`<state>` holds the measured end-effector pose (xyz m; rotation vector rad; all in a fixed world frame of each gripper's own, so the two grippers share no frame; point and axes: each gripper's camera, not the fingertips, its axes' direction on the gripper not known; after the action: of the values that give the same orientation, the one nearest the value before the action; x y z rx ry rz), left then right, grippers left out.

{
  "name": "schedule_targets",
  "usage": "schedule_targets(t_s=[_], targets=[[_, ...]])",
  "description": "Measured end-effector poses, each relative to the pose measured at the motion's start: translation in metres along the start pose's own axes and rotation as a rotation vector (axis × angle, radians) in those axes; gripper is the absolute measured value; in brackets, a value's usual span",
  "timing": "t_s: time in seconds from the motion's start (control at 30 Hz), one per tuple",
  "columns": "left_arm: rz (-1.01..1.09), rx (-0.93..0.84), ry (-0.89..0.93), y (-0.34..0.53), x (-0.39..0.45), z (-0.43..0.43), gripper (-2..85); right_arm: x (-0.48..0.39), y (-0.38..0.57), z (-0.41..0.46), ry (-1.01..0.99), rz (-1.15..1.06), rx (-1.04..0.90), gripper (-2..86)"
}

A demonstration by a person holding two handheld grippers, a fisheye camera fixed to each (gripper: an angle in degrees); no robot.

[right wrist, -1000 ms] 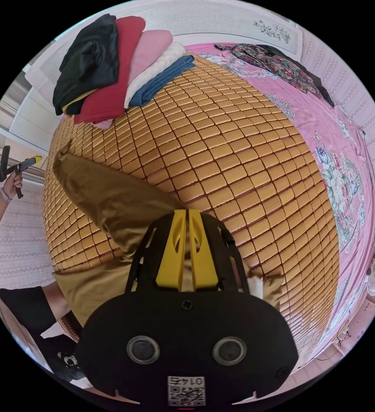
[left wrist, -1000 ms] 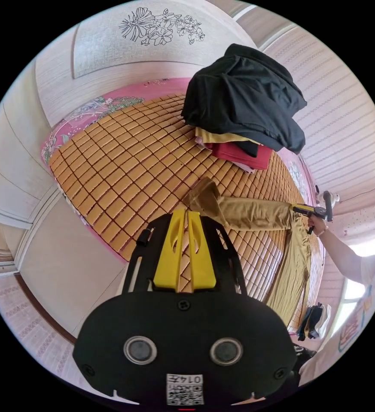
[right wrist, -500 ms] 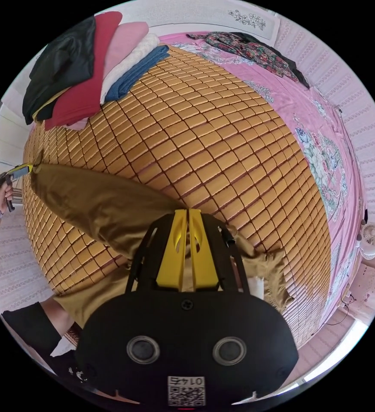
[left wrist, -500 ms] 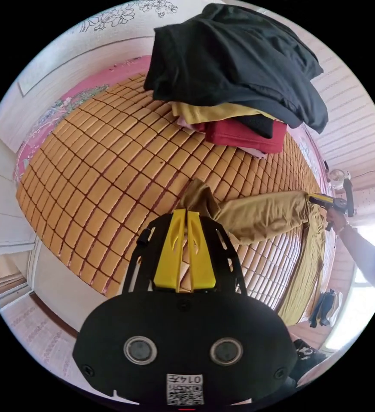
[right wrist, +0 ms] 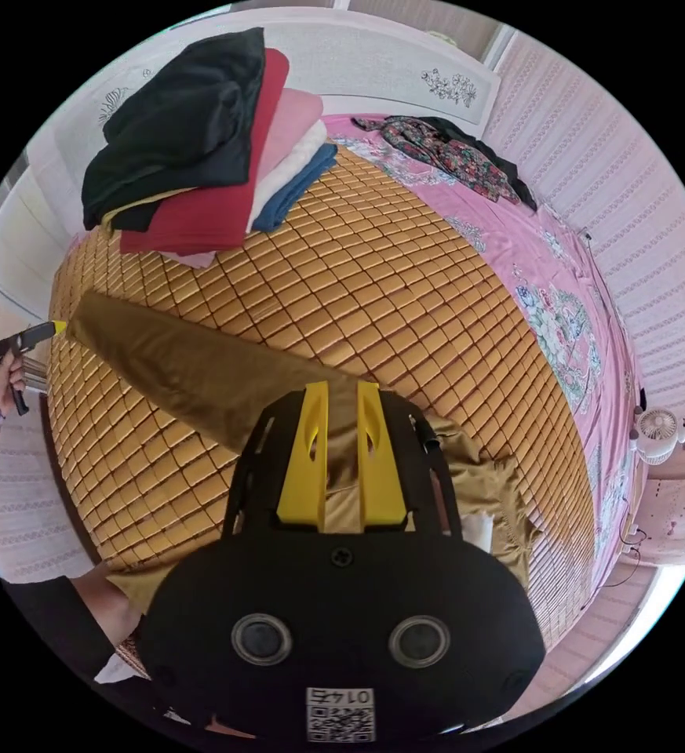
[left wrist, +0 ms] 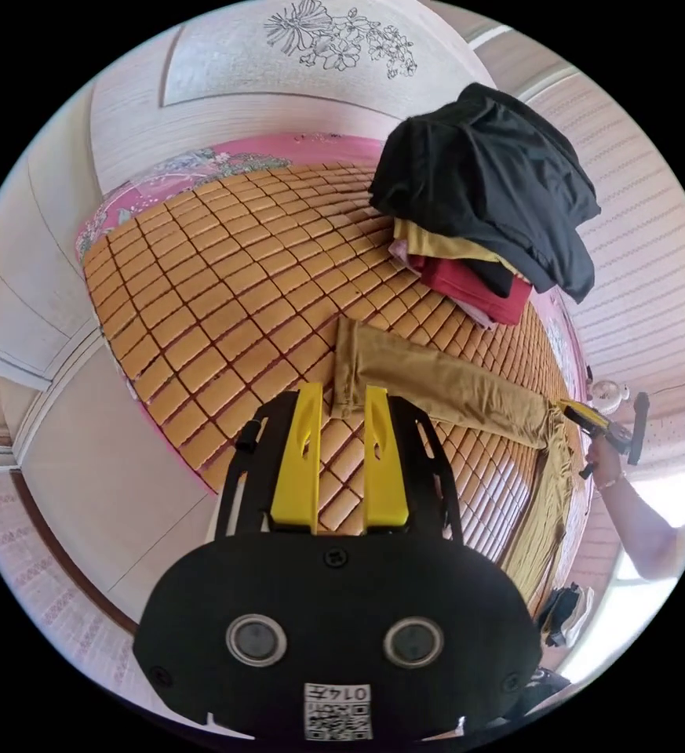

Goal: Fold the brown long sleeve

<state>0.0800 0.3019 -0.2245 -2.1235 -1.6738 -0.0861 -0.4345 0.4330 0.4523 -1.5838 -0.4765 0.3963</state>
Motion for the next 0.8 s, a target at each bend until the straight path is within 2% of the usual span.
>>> schedule_targets(t_s=[0.07,0.13,0.2,0.27,0.33,0.37,0.43,0.6,0.73,0.8], targets=[[0.069,-0.004,-0.078,-0.001,0.011,0.006,0.6,-0.011,0.013,-0.006,-0.046,0.011,0.004,6.3],[0.119,-0.064,-0.076,-0.01,0.017,0.008,-0.3,-0.016,0.029,-0.01,-0.091,0.046,-0.013,6.3],[0.185,0.02,-0.118,-0.014,0.027,-0.005,-0.7,-0.018,0.052,-0.012,-0.161,0.099,-0.027,6.2],[0.182,0.038,-0.107,-0.016,0.028,-0.005,-0.8,-0.022,0.066,-0.009,-0.207,0.135,-0.048,6.2],[0.153,-0.039,-0.106,-0.019,0.025,0.01,-0.8,-0.029,0.074,-0.003,-0.238,0.138,-0.077,6.2],[0.156,-0.002,-0.098,-0.016,0.026,0.011,-0.8,-0.036,0.076,0.0,-0.238,0.126,-0.085,6.3],[0.175,0.022,-0.117,-0.013,0.031,0.011,-0.8,-0.05,0.07,0.0,-0.24,0.087,-0.058,6.4],[0.204,0.04,-0.179,-0.014,0.046,0.011,-0.8,-0.102,0.004,0.002,-0.19,-0.194,0.082,7.2],[0.172,0.041,-0.138,-0.02,0.044,0.008,-0.9,-0.13,-0.028,0.027,-0.161,-0.277,0.048,6.9],[0.158,0.026,-0.161,-0.025,0.049,0.004,-0.9,-0.141,-0.028,0.041,-0.145,-0.311,0.032,2.9]])
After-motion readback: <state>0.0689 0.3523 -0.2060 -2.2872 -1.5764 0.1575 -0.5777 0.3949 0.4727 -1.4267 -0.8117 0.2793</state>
